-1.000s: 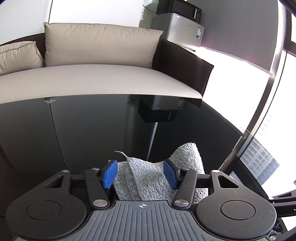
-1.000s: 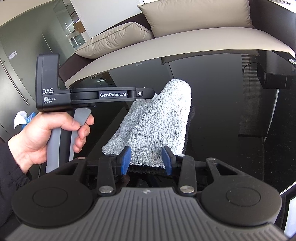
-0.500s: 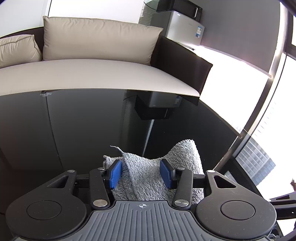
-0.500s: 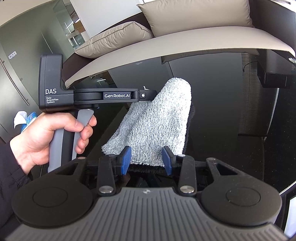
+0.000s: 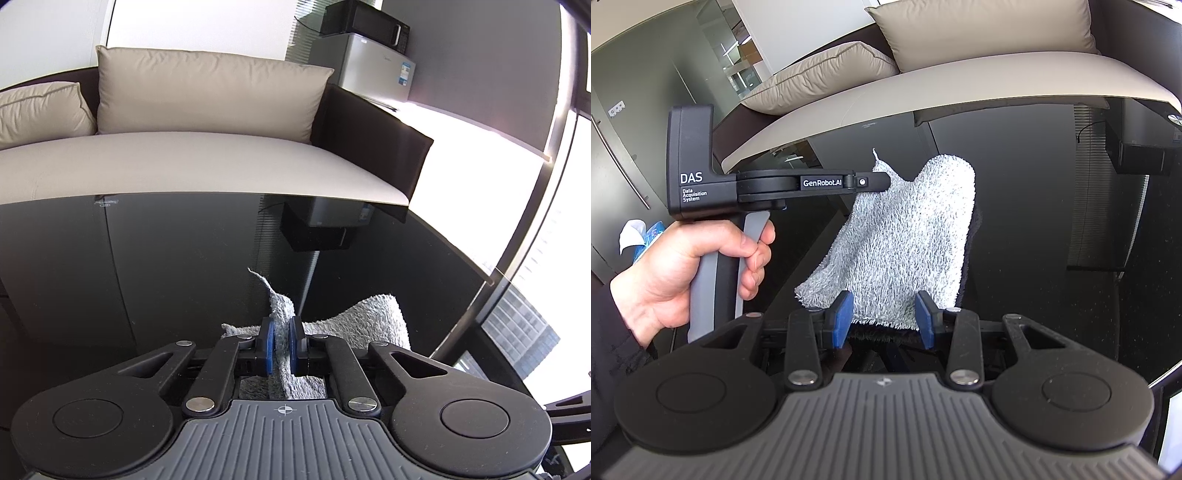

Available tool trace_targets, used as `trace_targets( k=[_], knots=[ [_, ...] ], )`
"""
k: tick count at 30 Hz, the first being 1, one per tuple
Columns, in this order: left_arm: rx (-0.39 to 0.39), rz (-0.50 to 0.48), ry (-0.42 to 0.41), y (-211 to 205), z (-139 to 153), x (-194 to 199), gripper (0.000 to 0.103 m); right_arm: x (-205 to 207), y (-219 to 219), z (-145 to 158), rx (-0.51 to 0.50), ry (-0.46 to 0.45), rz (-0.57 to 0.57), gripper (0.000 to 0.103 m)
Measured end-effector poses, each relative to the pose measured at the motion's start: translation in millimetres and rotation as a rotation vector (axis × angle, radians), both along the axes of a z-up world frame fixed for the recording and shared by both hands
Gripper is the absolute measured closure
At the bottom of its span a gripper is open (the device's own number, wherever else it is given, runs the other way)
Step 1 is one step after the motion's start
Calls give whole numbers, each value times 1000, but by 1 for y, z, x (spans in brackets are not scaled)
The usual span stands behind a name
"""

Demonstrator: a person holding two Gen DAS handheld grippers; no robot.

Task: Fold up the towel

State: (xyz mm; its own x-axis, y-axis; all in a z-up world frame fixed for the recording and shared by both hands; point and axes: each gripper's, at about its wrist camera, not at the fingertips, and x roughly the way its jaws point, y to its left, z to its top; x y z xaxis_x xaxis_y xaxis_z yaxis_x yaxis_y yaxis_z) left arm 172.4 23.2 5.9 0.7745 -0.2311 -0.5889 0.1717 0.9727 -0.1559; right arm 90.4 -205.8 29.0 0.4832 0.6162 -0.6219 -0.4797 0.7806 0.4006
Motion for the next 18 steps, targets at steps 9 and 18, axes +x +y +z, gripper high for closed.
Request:
trace_targets(
  k=[9, 18],
  knots=[
    [82, 62, 8, -2, 10, -5, 96, 1, 0, -1, -6, -3, -10, 64],
    [127, 63, -5, -4, 7, -11, 75, 2, 0, -2, -10, -9, -14, 64]
  ],
)
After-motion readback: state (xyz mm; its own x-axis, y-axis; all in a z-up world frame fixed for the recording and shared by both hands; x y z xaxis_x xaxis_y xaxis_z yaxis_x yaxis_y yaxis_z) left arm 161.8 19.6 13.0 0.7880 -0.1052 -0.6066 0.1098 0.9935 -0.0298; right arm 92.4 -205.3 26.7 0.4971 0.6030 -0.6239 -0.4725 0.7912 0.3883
